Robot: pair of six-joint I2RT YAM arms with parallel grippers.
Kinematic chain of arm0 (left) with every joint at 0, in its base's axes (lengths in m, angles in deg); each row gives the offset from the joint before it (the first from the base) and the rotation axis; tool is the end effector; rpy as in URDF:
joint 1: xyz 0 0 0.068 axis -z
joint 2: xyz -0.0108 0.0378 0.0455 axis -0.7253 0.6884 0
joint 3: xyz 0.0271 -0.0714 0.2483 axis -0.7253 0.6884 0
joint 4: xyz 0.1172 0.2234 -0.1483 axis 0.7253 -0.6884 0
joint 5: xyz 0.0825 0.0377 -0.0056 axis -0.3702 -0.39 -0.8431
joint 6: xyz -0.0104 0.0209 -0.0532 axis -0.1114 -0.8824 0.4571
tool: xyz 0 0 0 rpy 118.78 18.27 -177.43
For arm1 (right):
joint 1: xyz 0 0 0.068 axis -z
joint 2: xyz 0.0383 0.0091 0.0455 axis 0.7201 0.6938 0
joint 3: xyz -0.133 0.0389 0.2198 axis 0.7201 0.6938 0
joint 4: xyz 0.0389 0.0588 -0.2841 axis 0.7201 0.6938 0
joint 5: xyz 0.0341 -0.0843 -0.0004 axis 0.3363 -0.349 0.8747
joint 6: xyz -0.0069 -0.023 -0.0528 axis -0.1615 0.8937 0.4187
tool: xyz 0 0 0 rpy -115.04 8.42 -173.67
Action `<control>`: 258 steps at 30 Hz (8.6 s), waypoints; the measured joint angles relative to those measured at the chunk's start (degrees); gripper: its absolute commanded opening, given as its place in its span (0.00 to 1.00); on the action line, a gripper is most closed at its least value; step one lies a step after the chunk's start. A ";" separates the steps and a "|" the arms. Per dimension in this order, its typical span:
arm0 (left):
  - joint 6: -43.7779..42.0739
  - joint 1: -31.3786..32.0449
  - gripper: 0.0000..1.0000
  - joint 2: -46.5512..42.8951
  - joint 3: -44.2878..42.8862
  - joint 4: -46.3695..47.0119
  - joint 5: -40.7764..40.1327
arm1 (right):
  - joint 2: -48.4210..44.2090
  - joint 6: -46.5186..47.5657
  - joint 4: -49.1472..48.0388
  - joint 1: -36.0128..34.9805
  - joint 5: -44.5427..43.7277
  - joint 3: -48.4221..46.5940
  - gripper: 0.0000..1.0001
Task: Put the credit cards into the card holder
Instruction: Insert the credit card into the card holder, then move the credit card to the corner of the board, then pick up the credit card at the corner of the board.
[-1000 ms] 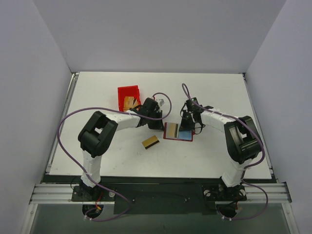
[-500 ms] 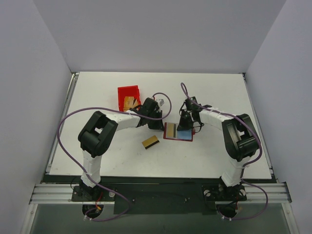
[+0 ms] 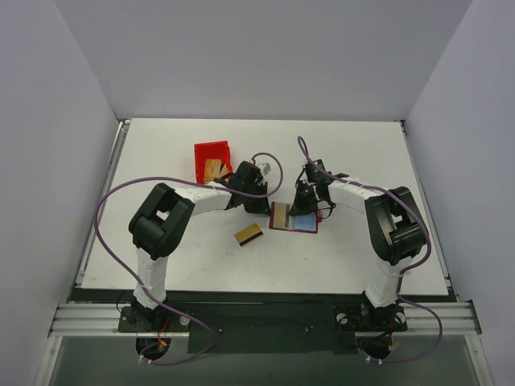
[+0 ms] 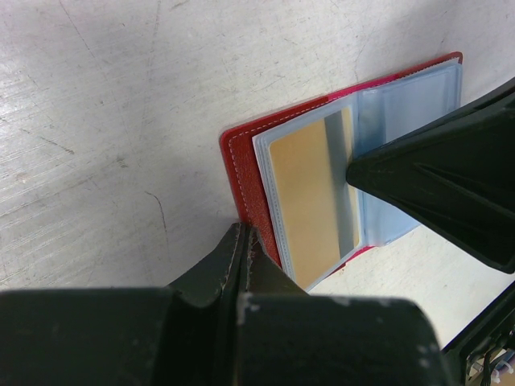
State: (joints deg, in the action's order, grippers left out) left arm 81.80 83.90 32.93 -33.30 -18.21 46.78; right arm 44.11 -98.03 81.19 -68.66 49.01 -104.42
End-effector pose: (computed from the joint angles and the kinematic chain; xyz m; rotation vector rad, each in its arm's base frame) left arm 0.3458 -0.2780 0.1053 0.2678 2.5839 -0.8083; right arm 0.3632 0.1656 0.1144 0.0759 2.5555 0.8071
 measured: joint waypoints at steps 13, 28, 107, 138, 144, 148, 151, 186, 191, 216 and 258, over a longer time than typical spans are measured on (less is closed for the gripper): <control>0.00 0.00 0.00 0.00 0.00 0.02 0.04 | -1.73 0.00 -0.04 0.44 0.15 0.55 0.00; 0.02 0.00 0.00 0.02 0.00 0.00 0.24 | -1.95 0.07 0.61 0.48 -1.97 1.53 0.00; 4.28 0.48 0.00 -23.15 26.05 -1.95 -14.71 | 5.99 -1.68 -7.13 -12.15 9.29 -2.97 0.00; 12.85 11.21 0.00 -39.19 40.44 -3.72 -19.96 | 0.57 -4.42 -18.18 -19.21 12.31 8.74 0.00; 15.58 12.81 0.00 -43.78 43.85 -4.63 -21.46 | -1.18 -3.96 -17.75 -19.87 13.09 11.04 0.00; 16.96 13.79 0.00 -45.29 45.00 -4.68 -22.23 | -1.31 -3.85 -17.75 -20.13 13.75 11.34 0.00; 17.68 14.29 0.00 -45.35 45.07 -4.68 -22.71 | -1.31 -3.80 -17.75 -20.61 13.90 11.37 0.00; 28.79 29.57 0.00 -52.09 48.81 -9.05 -25.38 | -2.54 -3.04 -14.12 -26.69 16.72 12.50 0.00; 28.98 31.19 0.00 -51.39 48.17 -9.33 -25.70 | -3.50 -3.10 -14.34 -26.75 16.35 13.46 0.00; 17.53 22.97 0.00 -59.60 40.28 -20.02 -31.87 | -24.68 -27.74 -22.84 -41.70 -2.51 34.03 0.37; 10.36 13.51 0.46 -61.07 37.24 -18.32 -29.49 | -29.11 -38.97 -34.75 -47.06 -15.67 39.50 0.00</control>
State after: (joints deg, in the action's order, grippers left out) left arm 92.16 97.41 -28.14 3.94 -36.53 17.30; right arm 15.00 -137.00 46.44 -115.71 33.34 -64.93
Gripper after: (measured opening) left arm 0.344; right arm 0.005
